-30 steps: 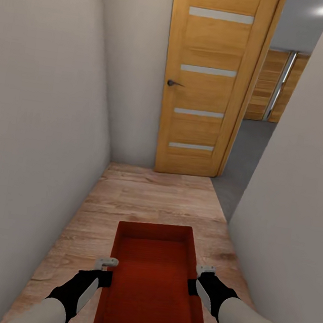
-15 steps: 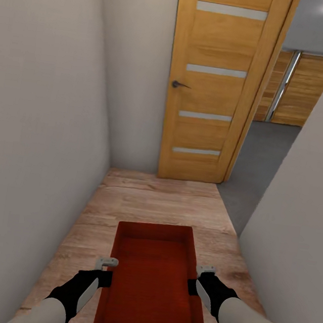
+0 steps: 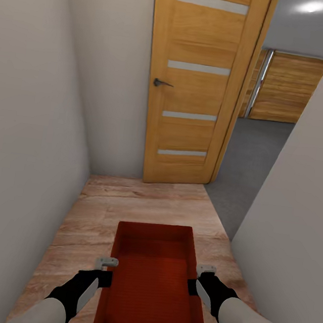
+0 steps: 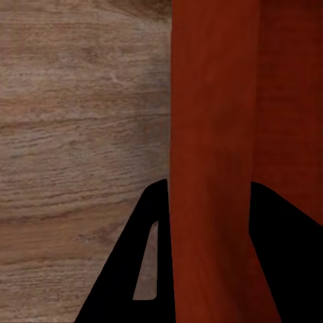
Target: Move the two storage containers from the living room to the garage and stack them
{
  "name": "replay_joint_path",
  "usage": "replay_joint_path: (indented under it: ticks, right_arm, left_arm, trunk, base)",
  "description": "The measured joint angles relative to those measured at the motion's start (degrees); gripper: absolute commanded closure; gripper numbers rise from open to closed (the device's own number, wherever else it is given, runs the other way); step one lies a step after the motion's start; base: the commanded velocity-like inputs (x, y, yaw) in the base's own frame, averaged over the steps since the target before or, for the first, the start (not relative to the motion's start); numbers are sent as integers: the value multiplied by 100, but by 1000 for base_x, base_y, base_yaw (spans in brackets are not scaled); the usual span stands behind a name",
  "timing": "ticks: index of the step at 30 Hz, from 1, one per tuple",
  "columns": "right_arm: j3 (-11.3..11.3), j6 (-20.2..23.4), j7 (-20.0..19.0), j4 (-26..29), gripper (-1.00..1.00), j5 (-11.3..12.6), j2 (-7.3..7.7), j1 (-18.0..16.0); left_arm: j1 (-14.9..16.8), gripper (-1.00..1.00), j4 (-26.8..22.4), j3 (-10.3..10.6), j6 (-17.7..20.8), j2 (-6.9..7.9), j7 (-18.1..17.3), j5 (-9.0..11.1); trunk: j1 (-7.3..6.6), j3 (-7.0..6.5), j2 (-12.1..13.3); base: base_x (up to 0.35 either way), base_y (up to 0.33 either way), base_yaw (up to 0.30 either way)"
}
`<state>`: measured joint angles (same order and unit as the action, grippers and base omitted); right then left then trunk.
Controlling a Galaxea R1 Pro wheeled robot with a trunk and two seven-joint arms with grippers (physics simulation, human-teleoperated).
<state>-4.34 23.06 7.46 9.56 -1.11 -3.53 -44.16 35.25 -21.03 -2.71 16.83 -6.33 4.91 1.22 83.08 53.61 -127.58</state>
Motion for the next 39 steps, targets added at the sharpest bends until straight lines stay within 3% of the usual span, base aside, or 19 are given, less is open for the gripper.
replay_joint_path:
  ticks: [24,39]
  right_arm:
    - [2,-2,0,-2,100,0,-1,-1]
    - [-2,-1,0,-1,100,1,-1,-1]
  left_arm:
    - [0,100,-3,0,2,1,0,1]
    - [-1,100,-2,0,1,1,0,0]
  trunk:
    - [0,0,0]
    - [0,0,0]
  base:
    - [348,72,-40]
    - [348,71,-193]
